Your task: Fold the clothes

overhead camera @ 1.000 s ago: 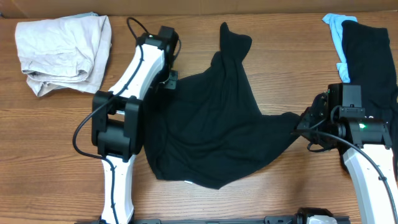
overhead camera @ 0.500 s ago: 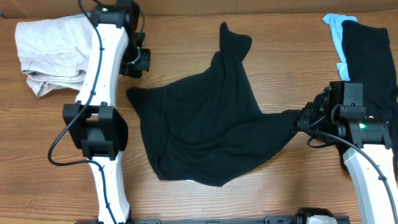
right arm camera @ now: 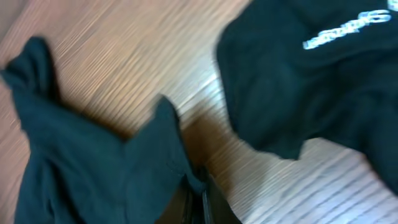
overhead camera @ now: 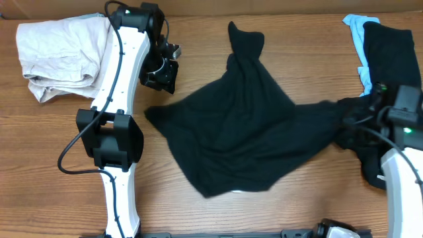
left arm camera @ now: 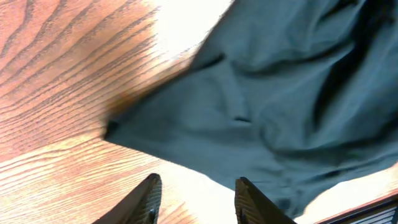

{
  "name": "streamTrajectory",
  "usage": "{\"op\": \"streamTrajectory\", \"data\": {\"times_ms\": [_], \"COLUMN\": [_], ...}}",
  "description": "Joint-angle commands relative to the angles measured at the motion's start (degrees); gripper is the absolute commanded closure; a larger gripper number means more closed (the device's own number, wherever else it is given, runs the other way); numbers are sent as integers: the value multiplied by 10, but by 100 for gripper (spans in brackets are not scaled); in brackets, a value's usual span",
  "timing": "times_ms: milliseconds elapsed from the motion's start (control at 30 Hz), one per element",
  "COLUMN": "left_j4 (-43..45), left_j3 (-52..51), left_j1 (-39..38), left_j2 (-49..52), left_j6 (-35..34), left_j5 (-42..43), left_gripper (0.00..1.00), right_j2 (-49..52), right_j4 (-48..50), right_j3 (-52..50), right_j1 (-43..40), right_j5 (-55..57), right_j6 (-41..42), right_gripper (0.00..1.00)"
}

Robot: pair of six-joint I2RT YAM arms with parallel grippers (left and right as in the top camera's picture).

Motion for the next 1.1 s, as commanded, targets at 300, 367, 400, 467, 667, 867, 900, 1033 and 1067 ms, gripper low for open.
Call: {"op": "streamTrajectory", "data": {"times_ms": [300,367,400,467,667,867,900,1033,1067], "left_j4": [47,79,98,140,250,287,286,276,272], "left_j3": [-73,-94,-106,-131,-205,-249,-251,-258,-258], "left_j1": [-62,-73,-79,-88,-97,-97,-97,-97,-97], "left_j2": [-4,-3,-3,-3,-3,-3,-3,-3,-3], "left_j6": [67,70,73,74,74,74,74,74,73], "left_j5": [20,16,15,12,4,-6,-6,-12,-15], "left_gripper": [44,38,36,32,28,37,38,51,56], "right_j2": [19,19,19,19,19,19,19,19,19], "right_j4": [-3,-8,-10,-14,-19,-19,-20,-22,-23], "right_j3": [3,3,3,3,3,3,3,3,3], "right_j1": [-31,-31,-31,-31,-31,-31,-31,-31,-31], "right_j5": [-56,-57,-57,-58,-59,-59,-58,-58,-58], "right_j6": [-44,-45,-46,-48,-50,-50,-50,-51,-52], "right_gripper": [96,96,96,96,96,96,96,96,96]}}
